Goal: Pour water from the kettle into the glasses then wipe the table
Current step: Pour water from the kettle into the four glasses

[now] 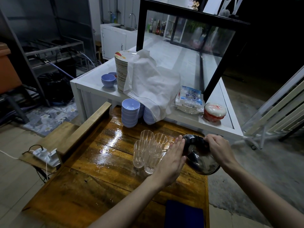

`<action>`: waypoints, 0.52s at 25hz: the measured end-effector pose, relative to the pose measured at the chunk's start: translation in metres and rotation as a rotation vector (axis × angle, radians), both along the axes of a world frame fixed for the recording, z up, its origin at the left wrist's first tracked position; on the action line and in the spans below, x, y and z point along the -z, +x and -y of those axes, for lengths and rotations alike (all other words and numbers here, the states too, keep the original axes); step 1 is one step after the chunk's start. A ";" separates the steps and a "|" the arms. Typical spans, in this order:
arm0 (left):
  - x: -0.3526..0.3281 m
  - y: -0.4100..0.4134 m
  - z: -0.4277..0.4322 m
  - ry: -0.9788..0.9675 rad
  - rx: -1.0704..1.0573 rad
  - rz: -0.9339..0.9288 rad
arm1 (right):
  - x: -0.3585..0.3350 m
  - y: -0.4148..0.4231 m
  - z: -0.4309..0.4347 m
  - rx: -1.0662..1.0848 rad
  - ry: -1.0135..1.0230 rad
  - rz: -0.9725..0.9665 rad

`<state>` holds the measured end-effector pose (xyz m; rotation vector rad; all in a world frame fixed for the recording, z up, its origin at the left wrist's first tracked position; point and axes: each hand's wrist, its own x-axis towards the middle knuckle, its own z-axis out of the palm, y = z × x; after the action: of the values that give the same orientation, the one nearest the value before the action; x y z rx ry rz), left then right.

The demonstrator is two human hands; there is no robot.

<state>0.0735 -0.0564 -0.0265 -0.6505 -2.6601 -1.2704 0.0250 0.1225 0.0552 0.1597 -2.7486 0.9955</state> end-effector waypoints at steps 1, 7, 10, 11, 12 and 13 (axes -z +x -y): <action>0.000 0.000 0.000 -0.002 -0.003 0.000 | 0.000 0.000 0.000 0.004 -0.003 -0.002; -0.001 -0.001 0.000 -0.014 0.000 -0.008 | 0.000 0.001 0.000 0.027 -0.021 0.015; 0.000 -0.001 -0.001 -0.035 0.001 -0.020 | 0.001 0.004 0.001 0.043 -0.068 0.036; 0.000 -0.001 0.000 -0.040 0.005 -0.020 | 0.002 0.005 0.001 0.047 -0.083 0.049; 0.000 -0.002 0.000 -0.044 0.010 -0.017 | 0.003 0.005 0.000 0.056 -0.102 0.069; -0.001 -0.002 0.000 -0.046 0.014 -0.015 | 0.005 0.006 -0.002 0.071 -0.127 0.093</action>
<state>0.0718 -0.0564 -0.0257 -0.6828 -2.6845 -1.2060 0.0312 0.1240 0.0504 -0.0046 -2.7402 1.1817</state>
